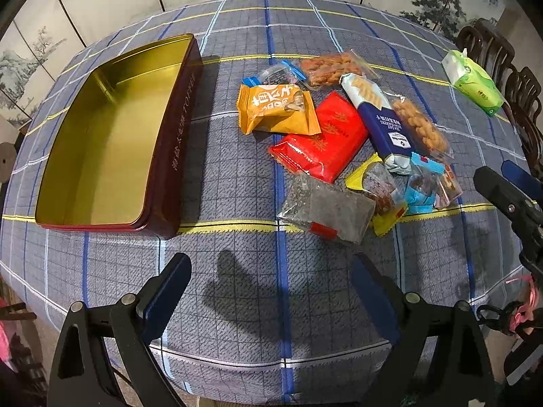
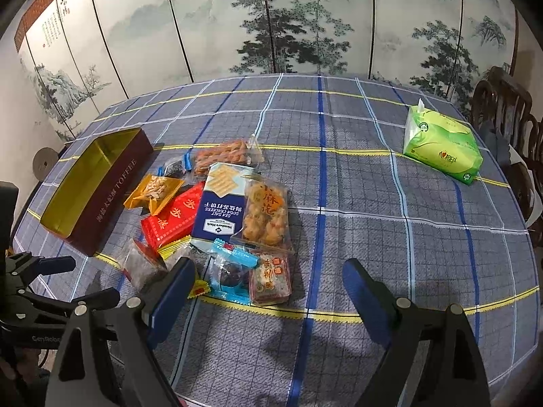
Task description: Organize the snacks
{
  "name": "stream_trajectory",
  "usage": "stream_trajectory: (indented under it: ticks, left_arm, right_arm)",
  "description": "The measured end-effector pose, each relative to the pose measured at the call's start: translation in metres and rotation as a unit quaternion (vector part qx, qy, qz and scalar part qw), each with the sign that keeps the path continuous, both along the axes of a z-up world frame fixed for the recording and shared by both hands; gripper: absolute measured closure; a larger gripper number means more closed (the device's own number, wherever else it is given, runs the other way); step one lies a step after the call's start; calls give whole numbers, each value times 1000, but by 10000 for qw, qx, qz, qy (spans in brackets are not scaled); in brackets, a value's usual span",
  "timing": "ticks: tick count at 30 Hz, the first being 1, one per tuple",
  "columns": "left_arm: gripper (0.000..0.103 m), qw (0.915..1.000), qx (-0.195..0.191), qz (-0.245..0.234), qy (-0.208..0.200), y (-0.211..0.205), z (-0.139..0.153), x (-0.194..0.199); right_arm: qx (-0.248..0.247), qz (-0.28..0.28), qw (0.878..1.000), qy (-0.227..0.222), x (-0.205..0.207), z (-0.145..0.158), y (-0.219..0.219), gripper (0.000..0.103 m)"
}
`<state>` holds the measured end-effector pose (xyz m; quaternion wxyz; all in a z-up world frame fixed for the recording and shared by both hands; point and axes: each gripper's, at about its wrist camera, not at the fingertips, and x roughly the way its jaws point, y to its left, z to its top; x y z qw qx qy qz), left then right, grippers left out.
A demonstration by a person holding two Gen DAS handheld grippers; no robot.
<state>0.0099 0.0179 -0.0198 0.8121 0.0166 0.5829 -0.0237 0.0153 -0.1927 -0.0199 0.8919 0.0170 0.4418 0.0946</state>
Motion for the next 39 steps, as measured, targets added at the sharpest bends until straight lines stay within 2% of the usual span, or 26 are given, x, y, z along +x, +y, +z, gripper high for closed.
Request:
stream_trajectory:
  ticks: [19,32,36,39]
  left_arm:
    - [10,10000,-15,64,-22,3,1,5]
    - [11,9998,-21,218,-23,8,0,11]
    - [11,9997,-7,245,-23,9,0,13]
    - [12,9996,12,291,-8,9,-1,15]
  right_arm:
    - [-16,81,9999,99,13,-1,0,12]
    - [270,115,9979,573,58,-13,-9,14]
    - [313,184,9958,844,79,-20,-5,27]
    - [313,230,9936,1064,90,-27,-1,32]
